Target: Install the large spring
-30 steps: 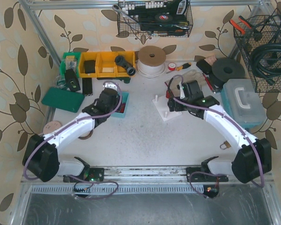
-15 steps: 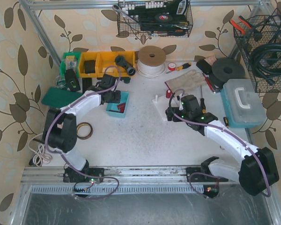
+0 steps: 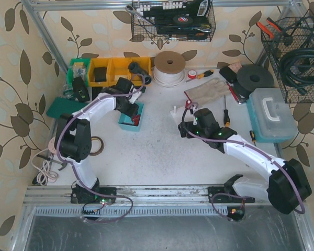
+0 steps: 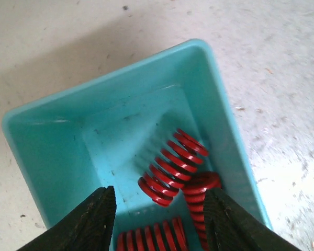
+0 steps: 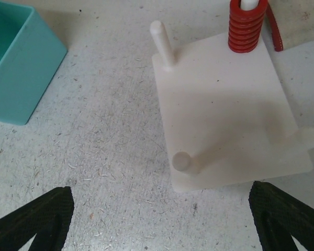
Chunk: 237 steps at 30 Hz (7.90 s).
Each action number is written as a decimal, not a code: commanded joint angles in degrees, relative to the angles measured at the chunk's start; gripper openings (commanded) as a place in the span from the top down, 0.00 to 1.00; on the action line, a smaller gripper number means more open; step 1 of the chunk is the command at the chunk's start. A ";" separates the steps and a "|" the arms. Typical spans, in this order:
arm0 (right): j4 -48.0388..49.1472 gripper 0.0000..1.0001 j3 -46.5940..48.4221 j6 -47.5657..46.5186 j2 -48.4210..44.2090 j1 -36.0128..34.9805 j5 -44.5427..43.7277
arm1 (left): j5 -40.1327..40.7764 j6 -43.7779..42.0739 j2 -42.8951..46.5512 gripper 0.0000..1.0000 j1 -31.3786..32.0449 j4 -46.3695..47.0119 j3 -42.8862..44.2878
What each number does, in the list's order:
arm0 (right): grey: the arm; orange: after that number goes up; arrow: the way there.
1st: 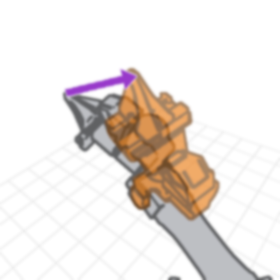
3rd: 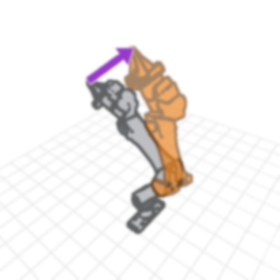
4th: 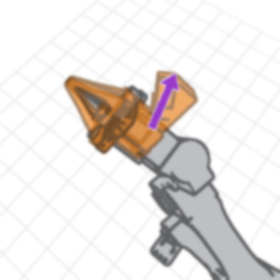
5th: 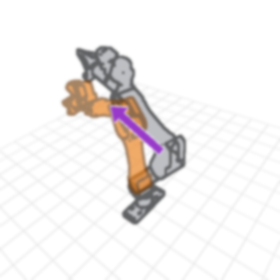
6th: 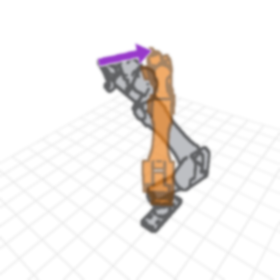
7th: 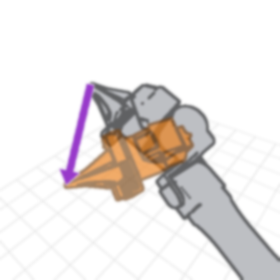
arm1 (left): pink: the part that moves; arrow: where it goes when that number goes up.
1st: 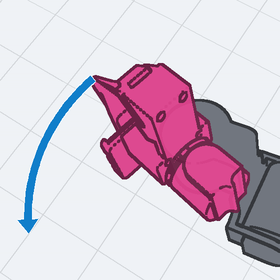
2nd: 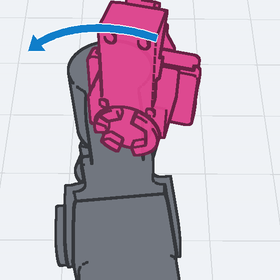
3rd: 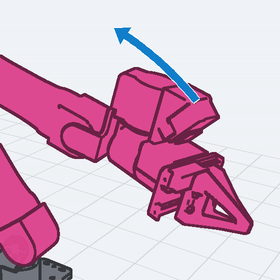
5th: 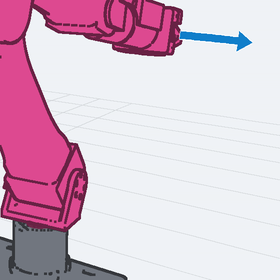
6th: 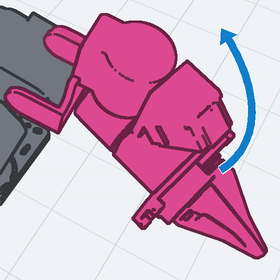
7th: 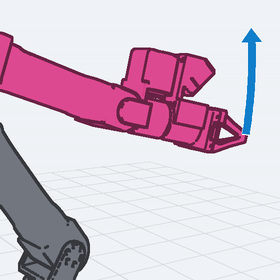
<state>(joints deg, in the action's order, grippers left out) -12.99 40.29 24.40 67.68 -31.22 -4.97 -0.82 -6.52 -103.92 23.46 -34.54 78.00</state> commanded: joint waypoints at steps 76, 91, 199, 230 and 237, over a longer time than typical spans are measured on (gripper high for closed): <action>-1.85 0.11 0.49 -3.51 -7.79 -1.45 -6.51 | -8.21 -37.69 -14.06 0.50 -3.42 -13.84 13.77; -1.88 0.11 0.24 -3.80 -8.82 -1.39 -6.88 | -5.52 -39.08 -15.66 0.62 -3.60 -11.34 11.39; -33.24 1.00 29.31 -11.10 9.76 3.44 5.03 | 8.45 -14.75 31.04 0.20 29.27 69.43 -47.87; -34.35 1.00 33.69 -14.06 23.34 16.19 5.32 | 20.43 -14.26 35.97 0.18 29.18 64.60 -47.89; -34.80 1.00 34.02 -13.94 26.48 16.19 3.77 | 20.14 -14.64 36.12 0.18 29.23 64.32 -47.89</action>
<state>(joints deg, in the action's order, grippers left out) -47.42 72.05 10.96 92.33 -15.25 -0.12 19.05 -21.10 -69.25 52.51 29.43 29.02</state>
